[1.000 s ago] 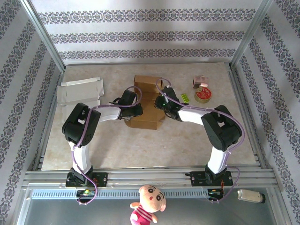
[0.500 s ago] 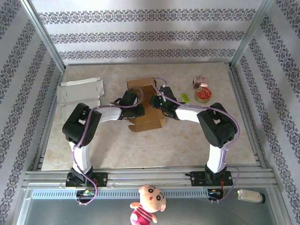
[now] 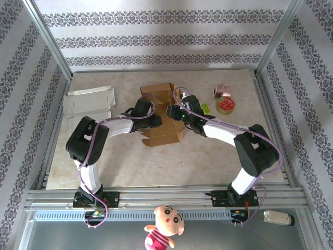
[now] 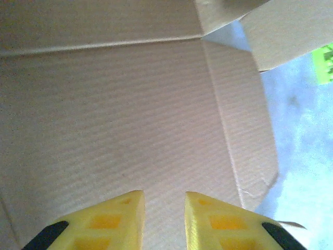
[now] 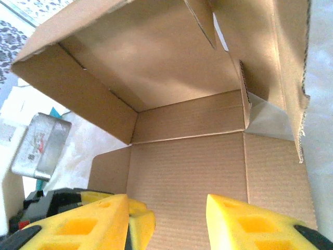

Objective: Fold the paper box

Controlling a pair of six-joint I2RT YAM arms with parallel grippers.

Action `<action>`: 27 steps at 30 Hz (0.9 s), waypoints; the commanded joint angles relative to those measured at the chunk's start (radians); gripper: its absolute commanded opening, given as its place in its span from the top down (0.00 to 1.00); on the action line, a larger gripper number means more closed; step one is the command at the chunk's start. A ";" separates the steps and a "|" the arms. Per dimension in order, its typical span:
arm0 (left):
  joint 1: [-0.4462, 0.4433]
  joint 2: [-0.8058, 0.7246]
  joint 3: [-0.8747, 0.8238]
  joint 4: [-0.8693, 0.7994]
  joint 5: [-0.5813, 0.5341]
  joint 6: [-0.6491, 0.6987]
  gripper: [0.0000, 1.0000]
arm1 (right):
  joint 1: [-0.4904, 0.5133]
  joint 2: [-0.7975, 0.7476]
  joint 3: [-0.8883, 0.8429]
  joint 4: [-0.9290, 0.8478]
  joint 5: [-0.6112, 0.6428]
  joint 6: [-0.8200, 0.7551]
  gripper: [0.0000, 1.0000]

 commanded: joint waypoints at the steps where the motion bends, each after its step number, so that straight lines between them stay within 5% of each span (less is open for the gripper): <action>1: -0.010 -0.136 -0.021 -0.025 -0.032 -0.003 0.73 | -0.021 -0.111 -0.030 -0.010 -0.054 -0.064 0.53; 6: -0.010 -0.333 -0.007 -0.115 -0.153 0.023 0.70 | -0.144 -0.222 -0.057 0.015 -0.175 -0.231 0.45; 10: 0.057 -0.385 0.116 -0.309 -0.247 0.055 0.59 | -0.279 -0.167 -0.004 0.004 -0.288 -0.435 0.44; 18: 0.313 -0.238 0.290 -0.396 0.013 0.059 0.39 | -0.445 0.099 0.223 -0.049 -0.630 -0.799 0.42; 23: 0.345 -0.157 0.320 -0.330 0.149 0.045 0.24 | -0.430 0.166 0.298 -0.194 -0.635 -1.126 0.40; 27: 0.344 -0.098 0.340 -0.277 0.200 0.032 0.19 | -0.392 0.230 0.362 -0.283 -0.520 -1.364 0.39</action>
